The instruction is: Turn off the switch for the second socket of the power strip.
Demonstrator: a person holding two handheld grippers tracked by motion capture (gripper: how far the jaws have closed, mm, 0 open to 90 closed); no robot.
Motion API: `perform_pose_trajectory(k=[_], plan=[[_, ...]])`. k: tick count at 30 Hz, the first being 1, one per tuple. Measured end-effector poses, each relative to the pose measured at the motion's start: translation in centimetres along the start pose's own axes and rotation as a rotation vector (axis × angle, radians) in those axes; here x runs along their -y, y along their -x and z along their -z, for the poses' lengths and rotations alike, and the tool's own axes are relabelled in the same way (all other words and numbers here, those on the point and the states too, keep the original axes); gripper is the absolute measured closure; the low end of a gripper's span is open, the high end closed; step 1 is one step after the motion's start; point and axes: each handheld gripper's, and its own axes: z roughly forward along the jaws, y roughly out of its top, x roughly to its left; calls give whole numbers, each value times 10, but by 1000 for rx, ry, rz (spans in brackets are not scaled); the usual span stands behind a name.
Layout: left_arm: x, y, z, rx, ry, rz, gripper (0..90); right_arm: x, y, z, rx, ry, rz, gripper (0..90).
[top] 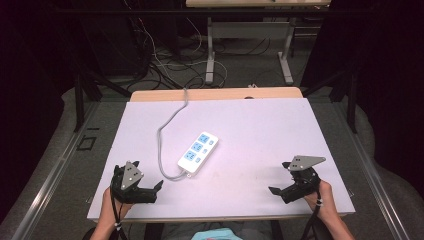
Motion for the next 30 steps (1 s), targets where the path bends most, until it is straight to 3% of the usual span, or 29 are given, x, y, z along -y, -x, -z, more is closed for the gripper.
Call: perform_pose_trajectory(k=[10, 13, 20, 30], plan=[[-2, 0, -2, 15, -10, -6, 0, -1, -1, -2, 9, -22, 21, 0], [-4, -1, -1, 14, 22, 35, 0, 0, -2, -1, 16, -22, 15, 0], [-5, -7, 0, 37, 26, 69, 0, -1, -2, -1, 20, -27, 20, 0], [-10, -5, -3, 27, 12, 41, 0, -1, -2, 0, 27, -22, 20, 0]])
